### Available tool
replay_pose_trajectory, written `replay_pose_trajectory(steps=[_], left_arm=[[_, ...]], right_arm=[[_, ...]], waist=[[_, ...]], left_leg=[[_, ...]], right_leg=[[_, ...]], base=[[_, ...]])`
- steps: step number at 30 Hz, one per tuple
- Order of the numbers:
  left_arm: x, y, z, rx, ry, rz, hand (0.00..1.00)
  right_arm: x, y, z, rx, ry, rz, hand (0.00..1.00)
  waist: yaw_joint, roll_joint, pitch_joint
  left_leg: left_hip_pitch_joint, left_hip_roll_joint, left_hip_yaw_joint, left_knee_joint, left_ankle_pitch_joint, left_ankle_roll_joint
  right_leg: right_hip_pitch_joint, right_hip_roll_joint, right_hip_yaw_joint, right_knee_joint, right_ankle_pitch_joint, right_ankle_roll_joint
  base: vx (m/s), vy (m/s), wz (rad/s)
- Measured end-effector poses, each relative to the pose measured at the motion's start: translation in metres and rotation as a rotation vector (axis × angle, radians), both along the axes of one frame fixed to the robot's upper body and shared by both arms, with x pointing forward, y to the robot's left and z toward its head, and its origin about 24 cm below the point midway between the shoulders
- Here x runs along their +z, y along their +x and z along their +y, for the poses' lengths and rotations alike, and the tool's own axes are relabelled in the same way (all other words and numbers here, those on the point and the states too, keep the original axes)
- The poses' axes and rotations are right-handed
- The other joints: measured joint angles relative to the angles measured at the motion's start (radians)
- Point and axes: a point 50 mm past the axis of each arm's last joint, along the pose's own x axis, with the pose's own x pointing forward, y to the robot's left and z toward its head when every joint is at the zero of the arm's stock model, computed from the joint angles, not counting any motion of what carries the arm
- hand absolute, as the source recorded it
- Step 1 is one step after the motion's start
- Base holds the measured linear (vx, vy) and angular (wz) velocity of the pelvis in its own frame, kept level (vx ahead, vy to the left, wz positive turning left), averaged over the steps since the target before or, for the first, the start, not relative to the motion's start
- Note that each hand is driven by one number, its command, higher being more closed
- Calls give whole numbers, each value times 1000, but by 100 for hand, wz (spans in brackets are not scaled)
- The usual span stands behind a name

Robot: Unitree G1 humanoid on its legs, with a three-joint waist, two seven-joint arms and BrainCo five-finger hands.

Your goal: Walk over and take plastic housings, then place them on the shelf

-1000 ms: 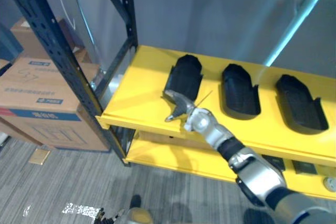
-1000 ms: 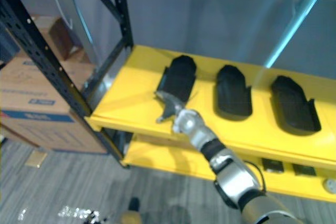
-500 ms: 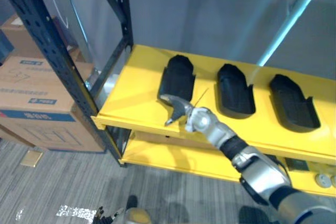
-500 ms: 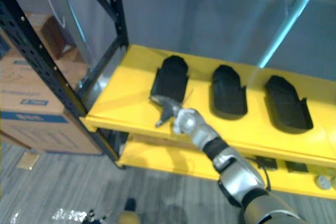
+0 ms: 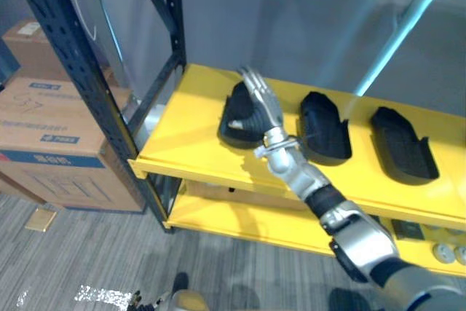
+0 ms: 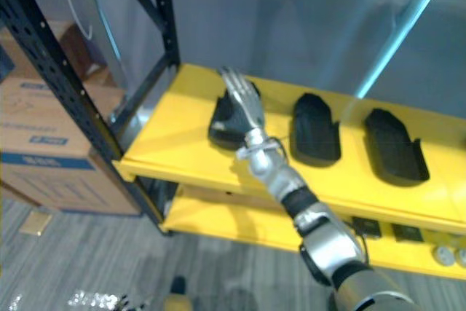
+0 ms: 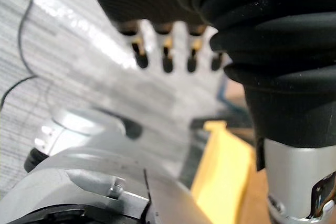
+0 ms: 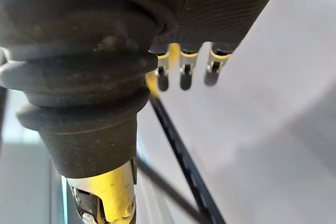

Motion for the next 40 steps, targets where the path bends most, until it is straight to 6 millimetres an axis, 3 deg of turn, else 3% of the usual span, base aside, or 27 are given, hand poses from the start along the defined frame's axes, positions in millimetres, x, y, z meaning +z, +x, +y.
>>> replay_pose_trajectory(steps=[3, 6, 8, 11, 12, 13, 14, 15, 17, 20, 21, 23, 24, 27, 29, 30, 33, 36, 40], left_arm=[[1, 1, 0, -5, 3, -18, 0], [1, 2, 0, -16, 7, -21, 0], [1, 1, 0, -16, 6, -19, 0], [1, -3, 1, -9, 10, -3, 0], [0, -4, 1, -6, 10, 2, 0], [-1, -7, 1, 3, 9, 19, 0], [-2, -9, 0, 7, 7, 30, 0], [-3, -12, 0, 13, 6, 43, 0], [-6, -20, 0, 47, 15, 93, 0], [-8, -22, -5, 82, 14, 119, 0], [-8, -23, -6, 86, 14, 127, 0], [-8, -24, -4, 106, 20, 138, 0], [-8, -24, -3, 112, 24, 144, 0], [-9, -28, -3, 131, 19, 175, 0], [-10, -28, -2, 153, 9, 179, 0], [-10, -28, -1, 160, 2, 188, 0], [-10, -28, -1, 160, -4, 195, 0], [-9, -24, 6, 155, 6, 190, 0], [-10, -16, 7, 160, -16, 173, 0]], right_arm=[[2, -2, -6, -39, 52, -50, 0], [19, -9, -15, -58, 149, -128, 0], [32, -17, -34, -94, 264, -188, 0], [42, -37, -88, -216, 442, -247, 0], [38, -46, -110, -277, 472, -246, 0], [23, -65, -148, -376, 526, -213, 0], [13, -78, -169, -434, 551, -185, 0], [6, -86, -181, -466, 574, -161, 0], [-25, -118, -224, -589, 677, -51, 0], [-61, -157, -260, -701, 810, 95, 0], [-69, -162, -263, -713, 834, 137, 0], [-112, -184, -271, -789, 877, 351, 0], [-123, -188, -270, -804, 889, 412, 0], [-190, -211, -266, -842, 1014, 783, 0], [-221, -227, -262, -843, 1115, 946, 0], [-248, -246, -256, -852, 1199, 1108, 0], [-286, -283, -241, -862, 1349, 1357, 0], [-306, -311, -224, -861, 1475, 1520, 0], [-315, -317, -205, -823, 1570, 1605, 0]], waist=[[0, 1, 1], [-17, -5, -3], [-24, -8, -5], [-59, -16, -11], [-73, -18, -13], [-105, -20, -34], [-122, -17, -48], [-132, -13, -54], [-193, 13, -74], [-236, 41, -91], [-242, 46, -92], [-260, 56, -99], [-264, 56, -99], [-262, 55, -99], [-261, 55, -101], [-260, 57, -102], [-259, 69, -105], [-256, 73, -104], [-255, 73, -103]], left_leg=[[0, -7, 0, 0, -6, 1], [-14, -4, 1, 0, -2, 4], [-15, 0, 12, 1, 0, 2], [-6, 5, 53, 2, 0, 2], [4, 7, 72, 2, 0, 2], [10, 9, 95, 2, 0, 1], [16, 12, 117, 2, 0, 1], [23, 15, 128, 2, 0, 1], [44, 31, 169, 1, -8, -8], [68, 46, 211, 0, -24, -14], [73, 48, 221, 0, -24, -14], [74, 53, 236, 0, -36, -15], [74, 53, 239, 0, -36, -15], [70, 49, 259, 0, -37, -14], [71, 49, 274, 0, -37, -14], [71, 44, 274, 0, -37, -14], [71, 34, 273, 0, -41, -7], [72, 31, 258, 0, -44, -5], [77, 29, 242, 0, -45, -8]], right_leg=[[1, -7, 1, 0, -3, 4], [-14, -4, 6, 2, 4, 13], [-23, -1, 17, 5, 9, 13], [-41, -1, 56, 11, 14, 11], [-42, -1, 72, 11, 17, 10], [-51, -1, 93, 13, 18, 10], [-61, 0, 113, 17, 18, 9], [-65, 1, 124, 20, 18, 9], [-77, 15, 162, 21, 20, 5], [-91, 28, 201, 20, 8, -2], [-92, 29, 206, 19, 8, -2], [-93, 32, 213, 11, 8, -2], [-94, 32, 217, 11, 8, -2], [-106, 29, 231, 2, 8, -2], [-107, 26, 234, 1, 8, -2], [-106, 22, 234, 2, 8, -2], [-102, 11, 233, 2, 8, -2], [-88, 9, 223, 6, 9, -1], [-73, 7, 205, 11, 11, -1]], base=[[0, 0, 1], [0, 0, 0], [23, -11, -13], [24, -8, -31], [12, 1, -45], [11, -2, -52], [4, -4, -48], [-13, -13, -51], [-38, -24, -56], [-89, -19, -49], [-108, -5, -39], [-108, 0, -19], [-86, 7, -9], [-40, 17, -14], [-4, 11, -4], [0, 0, 0], [56, 31, 5], [98, 16, 15], [83, 4, 13]])
